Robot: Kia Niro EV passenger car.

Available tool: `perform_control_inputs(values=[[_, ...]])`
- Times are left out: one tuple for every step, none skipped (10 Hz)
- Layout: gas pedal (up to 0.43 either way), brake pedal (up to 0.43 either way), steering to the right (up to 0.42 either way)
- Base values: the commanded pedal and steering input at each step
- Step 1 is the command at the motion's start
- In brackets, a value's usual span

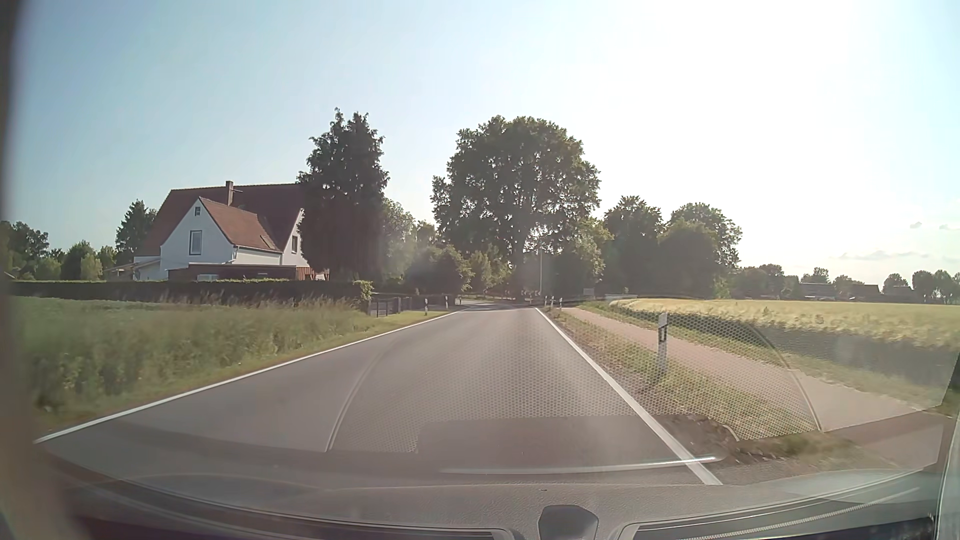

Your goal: Follow the waypoints while adhering to traffic rules and regulations

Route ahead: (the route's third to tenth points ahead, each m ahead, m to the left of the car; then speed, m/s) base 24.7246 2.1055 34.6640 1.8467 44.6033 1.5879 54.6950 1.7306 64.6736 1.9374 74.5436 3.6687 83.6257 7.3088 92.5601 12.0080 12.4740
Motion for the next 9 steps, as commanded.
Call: perform_control_inputs(values=[[0.13, 0.006, 0.006], [0.118, 0.006, 0.006], [0.118, 0.006, 0.006], [0.11, 0.006, 0.006], [0.11, 0.006, 0.006], [0.11, 0.006, 0.006], [0.11, 0.006, 0.006], [0.11, 0.006, 0.005], [0.098, 0.006, 0.005]])
